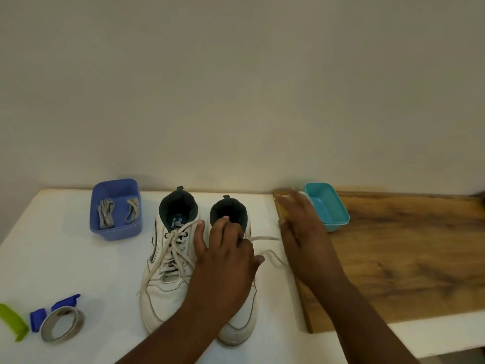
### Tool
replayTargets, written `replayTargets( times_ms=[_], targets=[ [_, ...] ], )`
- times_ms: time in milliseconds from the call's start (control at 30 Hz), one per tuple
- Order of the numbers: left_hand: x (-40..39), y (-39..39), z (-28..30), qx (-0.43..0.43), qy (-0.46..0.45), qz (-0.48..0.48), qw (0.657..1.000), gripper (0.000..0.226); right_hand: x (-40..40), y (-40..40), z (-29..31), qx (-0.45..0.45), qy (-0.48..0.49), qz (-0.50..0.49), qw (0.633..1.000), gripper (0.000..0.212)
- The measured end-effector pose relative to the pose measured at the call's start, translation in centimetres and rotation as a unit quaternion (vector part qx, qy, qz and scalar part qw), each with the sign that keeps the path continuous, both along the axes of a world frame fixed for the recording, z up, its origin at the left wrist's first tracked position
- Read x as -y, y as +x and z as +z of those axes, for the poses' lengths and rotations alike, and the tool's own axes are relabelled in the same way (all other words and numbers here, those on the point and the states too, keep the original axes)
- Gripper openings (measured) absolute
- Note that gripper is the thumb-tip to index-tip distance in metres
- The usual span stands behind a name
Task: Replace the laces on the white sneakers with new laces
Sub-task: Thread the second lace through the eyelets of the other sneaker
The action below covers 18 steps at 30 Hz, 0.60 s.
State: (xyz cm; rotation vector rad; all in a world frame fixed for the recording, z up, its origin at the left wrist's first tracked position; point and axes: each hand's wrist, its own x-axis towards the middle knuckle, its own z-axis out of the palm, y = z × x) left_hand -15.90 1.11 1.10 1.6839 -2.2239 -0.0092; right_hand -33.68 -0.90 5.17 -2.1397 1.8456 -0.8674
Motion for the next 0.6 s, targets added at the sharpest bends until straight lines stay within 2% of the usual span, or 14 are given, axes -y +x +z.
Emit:
replayTargets(
  times_ms=[67, 133, 200, 300, 367, 467, 533, 600],
  targets=[
    [0.2, 0.4, 0.0, -0.04, 0.019, -0.024, 0.999, 0.046, -0.1, -0.6, -2.0, -0.085, 0.146, 0.001, 0.986, 0.052],
    [0.4, 0.8, 0.0, -0.079, 0.046, -0.069, 0.993, 0.045, -0.4, -0.4, -2.6, -0.109, 0.229, 0.034, 0.967, 0.057],
    [0.6, 0.9, 0.2, -0.131, 0.053, -0.125, 0.982, 0.035, -0.4, 0.0, -2.3, -0.103, 0.257, 0.09, 0.957, 0.054],
    [0.7, 1.2, 0.7, -0.229, 0.073, -0.169, 0.956, 0.024, -0.4, 0.4, -1.5, -0.106, 0.259, 0.103, 0.955, 0.041],
    [0.8, 1.6, 0.8, -0.268, 0.085, -0.163, 0.946, 0.022, -0.5, 0.3, -1.2, -0.063, 0.296, 0.126, 0.945, 0.033],
    [0.7, 2.0, 1.2, -0.298, 0.079, -0.124, 0.943, 0.02, -0.8, 0.3, -0.8, -0.012, 0.383, 0.163, 0.909, 0.034],
    [0.6, 2.0, 1.5, -0.346, 0.093, -0.121, 0.926, 0.016, -0.9, 0.4, -1.1, -0.039, 0.374, 0.135, 0.917, 0.019],
    [0.4, 1.9, 1.8, -0.402, 0.122, -0.137, 0.897, 0.015, -0.7, 0.0, -1.8, -0.044, 0.343, 0.039, 0.938, 0.011]
  ],
)
